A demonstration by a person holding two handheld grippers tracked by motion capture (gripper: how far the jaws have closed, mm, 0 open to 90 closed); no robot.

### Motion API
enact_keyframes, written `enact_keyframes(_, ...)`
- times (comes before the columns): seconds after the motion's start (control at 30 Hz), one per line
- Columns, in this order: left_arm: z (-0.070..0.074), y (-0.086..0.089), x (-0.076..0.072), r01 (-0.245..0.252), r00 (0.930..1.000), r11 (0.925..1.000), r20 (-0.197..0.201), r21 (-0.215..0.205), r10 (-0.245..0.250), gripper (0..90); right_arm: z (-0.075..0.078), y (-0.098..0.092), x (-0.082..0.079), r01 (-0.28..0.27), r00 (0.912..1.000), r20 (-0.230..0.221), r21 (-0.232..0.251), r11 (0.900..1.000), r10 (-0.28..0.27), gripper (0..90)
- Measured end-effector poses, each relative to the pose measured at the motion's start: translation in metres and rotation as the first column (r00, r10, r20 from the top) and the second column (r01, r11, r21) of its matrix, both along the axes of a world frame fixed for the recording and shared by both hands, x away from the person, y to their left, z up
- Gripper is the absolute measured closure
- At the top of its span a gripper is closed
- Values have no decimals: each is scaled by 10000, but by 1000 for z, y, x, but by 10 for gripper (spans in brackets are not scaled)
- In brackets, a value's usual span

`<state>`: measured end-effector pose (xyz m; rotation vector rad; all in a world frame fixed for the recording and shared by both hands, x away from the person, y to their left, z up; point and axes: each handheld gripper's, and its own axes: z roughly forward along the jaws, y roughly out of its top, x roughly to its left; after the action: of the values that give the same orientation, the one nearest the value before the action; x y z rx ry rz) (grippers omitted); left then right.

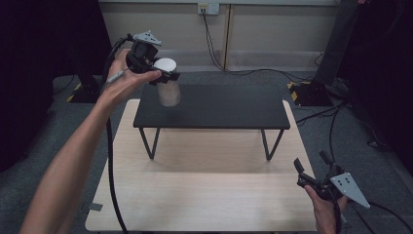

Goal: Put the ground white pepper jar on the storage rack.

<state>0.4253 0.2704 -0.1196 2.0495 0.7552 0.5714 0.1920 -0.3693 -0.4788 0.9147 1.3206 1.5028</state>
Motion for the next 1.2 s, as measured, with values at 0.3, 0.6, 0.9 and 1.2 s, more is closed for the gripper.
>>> enact_keyframes(0.3,-18,-9,25,-963,9954,9947,-64,-366,961,332,-1,-1,-1,73,10000,44,95,9999,-73,90)
enact_keyframes(0.6,-30,-10,43,-1763,9842,9841,-176,-220,1759,332,-2,-2,-1,76,10000,52,166,9998,-77,90)
enact_keyframes(0.9,-42,5,53,-2515,9677,9661,-300,-576,2502,333,-2,-2,0,39,10000,45,183,9998,-40,90)
enact_keyframes(1.2,-55,17,58,-2752,9608,9584,-579,-754,2713,333,-2,-2,0,57,10000,20,206,9998,-57,90)
